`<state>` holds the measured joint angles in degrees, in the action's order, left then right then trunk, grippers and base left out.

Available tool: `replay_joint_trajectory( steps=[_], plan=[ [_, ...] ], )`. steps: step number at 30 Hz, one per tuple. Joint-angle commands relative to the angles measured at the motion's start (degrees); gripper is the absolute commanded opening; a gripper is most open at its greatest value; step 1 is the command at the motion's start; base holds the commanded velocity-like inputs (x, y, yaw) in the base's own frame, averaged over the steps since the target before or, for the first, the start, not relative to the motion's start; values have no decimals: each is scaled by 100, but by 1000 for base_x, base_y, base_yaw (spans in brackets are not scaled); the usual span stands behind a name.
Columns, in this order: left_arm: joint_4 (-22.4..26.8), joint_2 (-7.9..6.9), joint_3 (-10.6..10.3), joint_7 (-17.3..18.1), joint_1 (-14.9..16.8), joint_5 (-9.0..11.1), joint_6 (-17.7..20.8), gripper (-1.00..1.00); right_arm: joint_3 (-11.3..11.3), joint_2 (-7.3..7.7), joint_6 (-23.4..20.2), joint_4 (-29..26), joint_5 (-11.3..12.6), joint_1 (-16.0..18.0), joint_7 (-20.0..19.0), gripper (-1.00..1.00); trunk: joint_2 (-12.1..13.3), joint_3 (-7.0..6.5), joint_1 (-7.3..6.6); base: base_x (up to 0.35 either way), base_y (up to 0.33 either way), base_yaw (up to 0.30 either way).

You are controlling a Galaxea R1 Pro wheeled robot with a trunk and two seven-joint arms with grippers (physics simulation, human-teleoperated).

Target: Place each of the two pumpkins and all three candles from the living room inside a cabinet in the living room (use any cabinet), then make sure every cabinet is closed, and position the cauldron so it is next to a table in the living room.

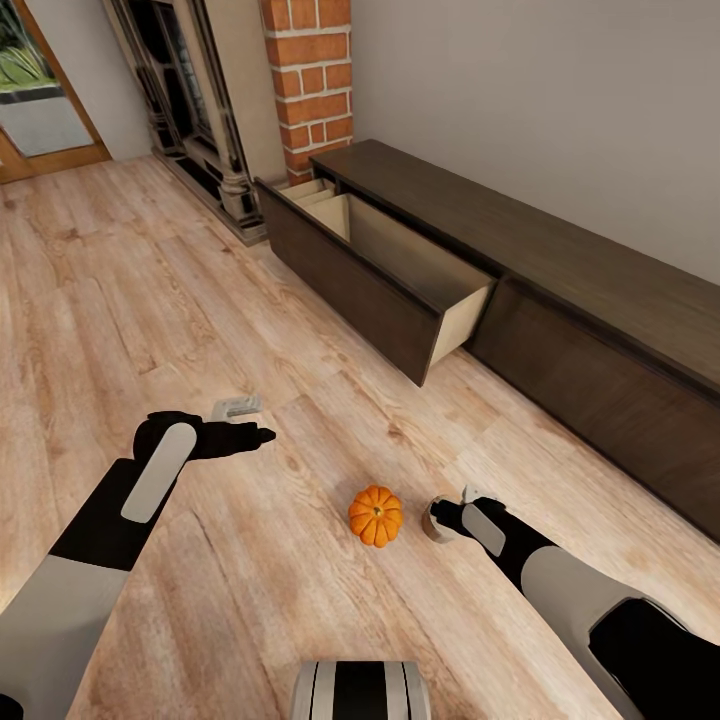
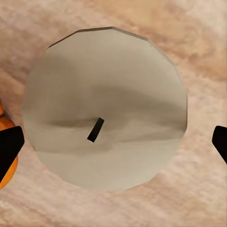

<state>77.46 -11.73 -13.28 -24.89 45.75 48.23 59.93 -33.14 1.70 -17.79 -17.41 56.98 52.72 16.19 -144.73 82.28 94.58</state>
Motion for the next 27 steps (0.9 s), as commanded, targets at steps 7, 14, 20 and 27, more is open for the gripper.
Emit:
replay_joint_trajectory(
  steps=[7, 14, 20, 27],
  plan=[
    [6, -5, -21, -66, 4, 55, 7, 100, -44, -1, -22, -17, 34, 2, 37, 100, -2, 4, -1, 0, 0, 0],
    [6, -5, -25, -76, 4, 55, 7, 100, -44, 2, -29, -17, 33, 2, -18, 100, -2, 4, -1, 0, 0, 0],
    [6, -5, -25, -77, 4, 55, 7, 100, -44, 9, -32, -21, 33, 2, -26, 100, -2, 4, -1, 0, 0, 0],
    [2, -7, -17, -77, 4, 55, 7, 100, -44, 34, -45, -25, 33, 8, -49, 100, -2, 4, -1, 0, 0, 0]
  ],
)
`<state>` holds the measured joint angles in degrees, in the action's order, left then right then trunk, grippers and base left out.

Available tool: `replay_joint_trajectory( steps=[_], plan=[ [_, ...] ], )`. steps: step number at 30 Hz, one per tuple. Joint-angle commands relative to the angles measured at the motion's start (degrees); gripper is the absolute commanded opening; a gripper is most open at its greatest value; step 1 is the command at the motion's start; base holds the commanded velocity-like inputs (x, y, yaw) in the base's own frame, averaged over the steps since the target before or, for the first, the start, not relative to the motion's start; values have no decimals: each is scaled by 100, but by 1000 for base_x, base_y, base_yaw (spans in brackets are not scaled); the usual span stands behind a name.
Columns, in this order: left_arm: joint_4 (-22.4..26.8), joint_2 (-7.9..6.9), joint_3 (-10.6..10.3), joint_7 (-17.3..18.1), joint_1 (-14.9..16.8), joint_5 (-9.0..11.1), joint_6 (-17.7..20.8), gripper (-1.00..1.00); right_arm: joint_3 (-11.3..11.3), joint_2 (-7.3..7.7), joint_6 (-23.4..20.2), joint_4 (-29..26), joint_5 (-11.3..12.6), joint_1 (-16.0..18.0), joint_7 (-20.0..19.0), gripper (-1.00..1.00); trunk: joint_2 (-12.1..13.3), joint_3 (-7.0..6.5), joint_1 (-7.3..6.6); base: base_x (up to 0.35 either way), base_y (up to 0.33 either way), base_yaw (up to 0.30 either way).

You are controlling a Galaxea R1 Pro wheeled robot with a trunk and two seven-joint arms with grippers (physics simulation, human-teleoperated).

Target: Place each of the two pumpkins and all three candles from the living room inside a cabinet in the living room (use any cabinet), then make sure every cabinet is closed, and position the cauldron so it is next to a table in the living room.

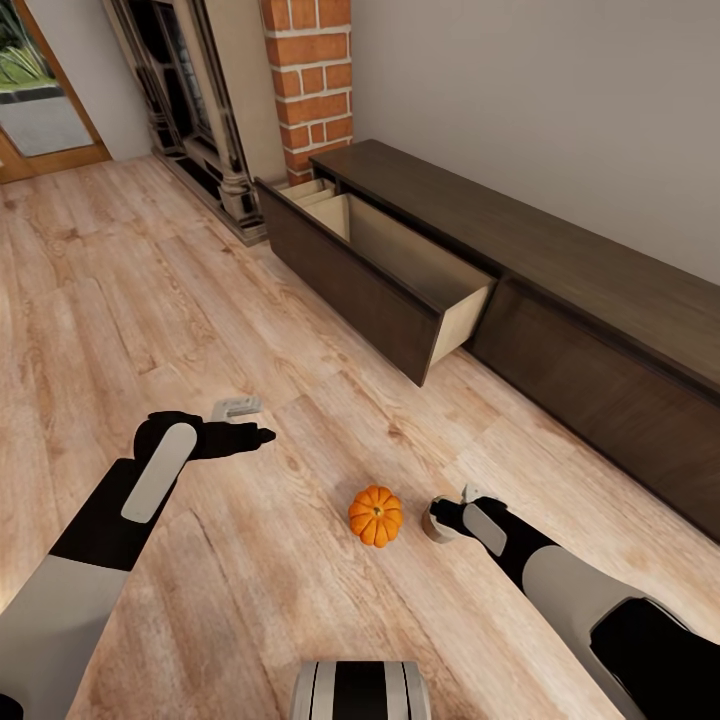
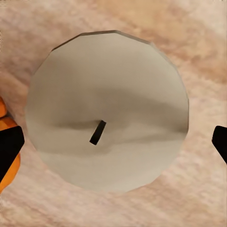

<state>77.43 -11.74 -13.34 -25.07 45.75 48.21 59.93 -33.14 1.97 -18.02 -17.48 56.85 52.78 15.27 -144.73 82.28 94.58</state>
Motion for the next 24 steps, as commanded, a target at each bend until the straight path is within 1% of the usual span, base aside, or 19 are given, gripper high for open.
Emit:
replay_joint_trajectory(
  steps=[1, 5, 7, 16, 19, 24],
  plan=[
    [2, -5, -11, -60, 4, 57, 7, 100, -44, 11, -23, -18, 45, 2, 24, 100, -2, 4, -1, 0, 0, 0],
    [-2, 0, -29, -60, 4, 51, 7, 100, -44, 39, -37, -10, 52, 4, -291, 100, -2, 4, -1, 0, 0, 0],
    [-1, 2, -31, -60, 4, 50, 7, 100, -44, 44, -40, -8, 56, 4, -363, 100, -2, 4, -1, 0, 0, 0],
    [0, 20, -40, -60, 4, 41, 7, 100, -43, 54, -39, -2, 69, 5, -433, 100, -2, 4, -1, 0, 0, 0],
    [0, 26, -44, -60, 4, 40, 7, 100, -34, 62, -36, -1, 71, 5, -436, 100, -6, 71, 7, 0, 0, 0],
    [1, 31, -46, -60, 4, 36, 7, 100, -34, 66, -28, -1, 72, 5, -437, 100, -6, 71, 7, 0, 0, 0]
  ],
)
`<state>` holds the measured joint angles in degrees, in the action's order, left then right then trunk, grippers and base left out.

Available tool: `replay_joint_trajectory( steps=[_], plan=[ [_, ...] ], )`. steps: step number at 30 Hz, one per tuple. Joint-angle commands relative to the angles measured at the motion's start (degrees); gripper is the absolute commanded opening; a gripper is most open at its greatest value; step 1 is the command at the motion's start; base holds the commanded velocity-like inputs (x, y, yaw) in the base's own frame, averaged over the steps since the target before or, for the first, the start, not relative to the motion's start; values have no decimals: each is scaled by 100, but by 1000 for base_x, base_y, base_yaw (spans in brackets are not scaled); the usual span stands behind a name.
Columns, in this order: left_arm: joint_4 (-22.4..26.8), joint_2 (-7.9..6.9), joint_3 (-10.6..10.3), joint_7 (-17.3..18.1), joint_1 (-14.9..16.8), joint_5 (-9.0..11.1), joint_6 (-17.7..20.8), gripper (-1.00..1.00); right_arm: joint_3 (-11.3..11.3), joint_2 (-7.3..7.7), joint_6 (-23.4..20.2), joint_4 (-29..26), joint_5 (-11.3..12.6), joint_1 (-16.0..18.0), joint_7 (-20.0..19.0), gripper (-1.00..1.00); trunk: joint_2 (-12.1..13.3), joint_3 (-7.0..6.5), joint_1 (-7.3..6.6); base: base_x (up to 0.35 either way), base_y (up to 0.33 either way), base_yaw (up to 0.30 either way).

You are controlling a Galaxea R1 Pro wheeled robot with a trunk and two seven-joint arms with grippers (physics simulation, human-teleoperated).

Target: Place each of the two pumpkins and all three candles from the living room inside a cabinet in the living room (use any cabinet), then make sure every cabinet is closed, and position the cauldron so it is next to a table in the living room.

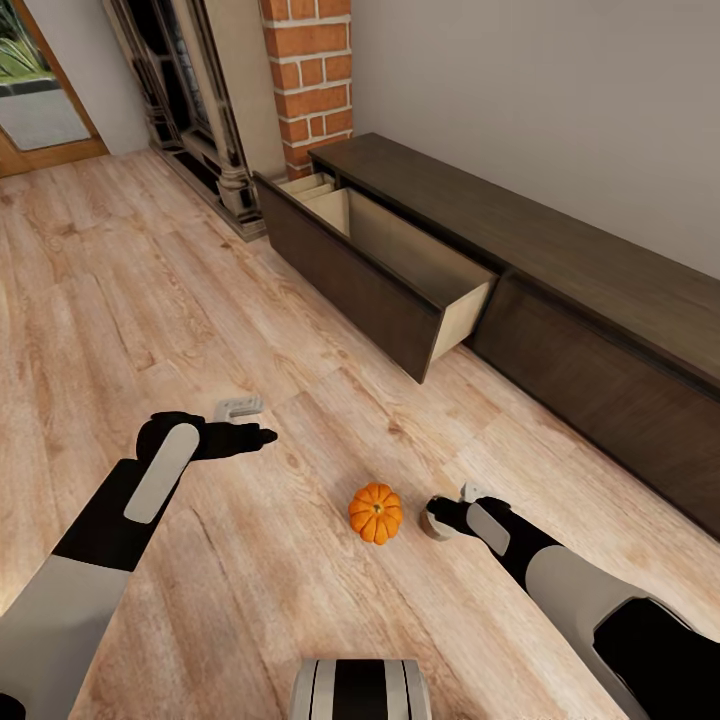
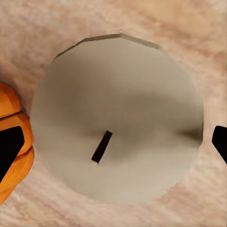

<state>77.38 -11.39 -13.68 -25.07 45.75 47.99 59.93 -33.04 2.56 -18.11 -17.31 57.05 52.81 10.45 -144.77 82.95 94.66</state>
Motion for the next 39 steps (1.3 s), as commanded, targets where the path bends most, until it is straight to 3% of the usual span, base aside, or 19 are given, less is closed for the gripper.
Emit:
replay_joint_trajectory(
  steps=[1, 11, 15, 27, 31, 39],
  plan=[
    [7, -5, -12, -60, 4, 58, 7, 100, -44, 7, -17, -18, 52, 2, 45, 100, -2, 4, -1, 0, 0, 0],
    [7, 4, -20, -60, 4, 61, 7, 100, -37, 0, -11, -18, 52, 2, 45, 100, -2, 4, -1, 0, 0, 0],
    [10, 5, -21, -62, 5, 58, 7, 100, -36, -1, -10, -18, 52, 2, 45, 100, -7, 93, 9, 0, 0, 0],
    [14, 5, -21, -60, 4, 61, 7, 100, -36, -10, -8, -18, 52, 2, 45, 100, -7, 93, 9, 0, 0, 0],
    [14, 5, -21, -60, 4, 61, 7, 100, -39, -10, -8, -18, 52, 2, 45, 100, -12, 181, 20, 0, 0, 0],
    [14, 5, -21, -60, 6, 61, 7, 100, -38, -16, -8, -18, 52, 2, 45, 100, -12, 181, 20, 0, 0, 0]
  ],
)
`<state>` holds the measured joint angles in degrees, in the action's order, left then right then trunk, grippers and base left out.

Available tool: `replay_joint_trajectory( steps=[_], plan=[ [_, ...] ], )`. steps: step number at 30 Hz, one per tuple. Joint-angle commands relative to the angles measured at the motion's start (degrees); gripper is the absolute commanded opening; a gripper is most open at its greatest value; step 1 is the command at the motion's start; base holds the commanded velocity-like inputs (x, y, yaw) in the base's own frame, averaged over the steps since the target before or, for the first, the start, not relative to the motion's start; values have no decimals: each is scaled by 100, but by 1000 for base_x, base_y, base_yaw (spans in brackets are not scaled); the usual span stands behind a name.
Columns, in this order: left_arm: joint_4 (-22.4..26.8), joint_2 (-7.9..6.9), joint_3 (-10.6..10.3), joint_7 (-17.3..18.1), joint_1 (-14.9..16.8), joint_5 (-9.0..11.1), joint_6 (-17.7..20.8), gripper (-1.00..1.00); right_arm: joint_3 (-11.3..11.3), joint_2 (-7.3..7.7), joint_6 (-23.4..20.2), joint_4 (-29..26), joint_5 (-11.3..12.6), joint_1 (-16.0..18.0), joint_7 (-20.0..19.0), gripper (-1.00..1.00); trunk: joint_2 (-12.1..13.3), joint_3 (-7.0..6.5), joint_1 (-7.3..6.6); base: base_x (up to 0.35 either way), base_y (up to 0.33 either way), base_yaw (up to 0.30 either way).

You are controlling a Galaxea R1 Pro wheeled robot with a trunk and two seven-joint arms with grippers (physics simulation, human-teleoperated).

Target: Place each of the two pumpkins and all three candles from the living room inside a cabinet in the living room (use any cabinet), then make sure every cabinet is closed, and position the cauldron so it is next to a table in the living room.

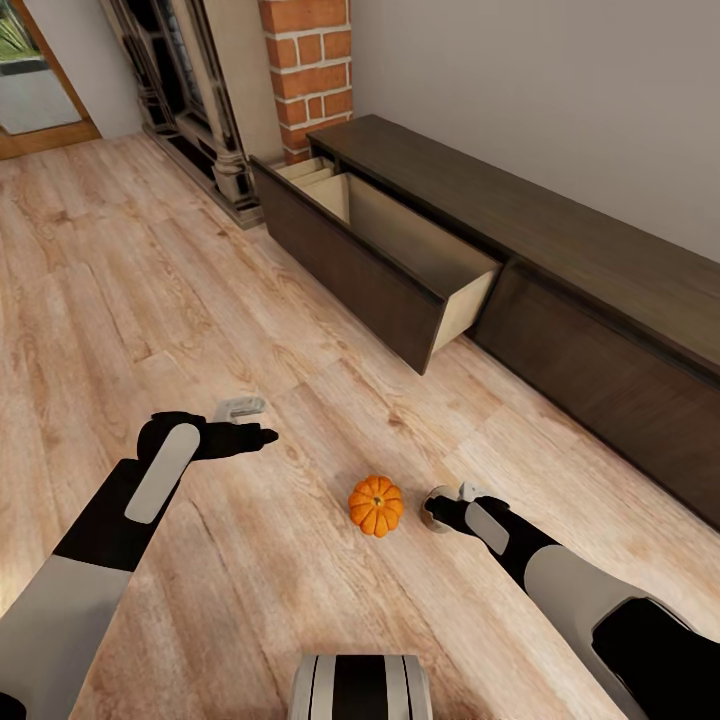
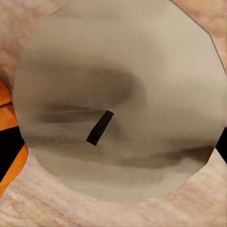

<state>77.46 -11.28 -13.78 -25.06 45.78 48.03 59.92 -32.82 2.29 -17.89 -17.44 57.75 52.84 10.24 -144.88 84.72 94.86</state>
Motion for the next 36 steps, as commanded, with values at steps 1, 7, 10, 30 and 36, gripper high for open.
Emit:
replay_joint_trajectory(
  steps=[1, 7, 10, 30, 36],
  plan=[
    [7, -6, -11, -61, 3, 57, 8, 100, -59, 10, -31, -5, -18, -2, 66, 100, -1, 5, 0, 0, 0, 0],
    [6, -6, -11, -61, 2, 57, 8, 100, -59, 8, -24, -5, -18, -2, 66, 100, -1, 5, 0, 0, 0, 0],
    [6, -6, -11, -61, 3, 57, 8, 100, -58, 6, -23, -5, -18, -2, 66, 100, -4, 49, 5, 0, 0, 0],
    [6, -6, -11, -61, 2, 57, 8, 100, -65, -1, -22, -5, -21, -2, 66, -100, -6, 93, 10, 0, 0, 0],
    [14, -6, -11, -61, 2, 57, 8, 100, -66, -1, -22, -5, -21, -2, 66, -100, -6, 93, 10, 0, 0, 0]
  ],
)
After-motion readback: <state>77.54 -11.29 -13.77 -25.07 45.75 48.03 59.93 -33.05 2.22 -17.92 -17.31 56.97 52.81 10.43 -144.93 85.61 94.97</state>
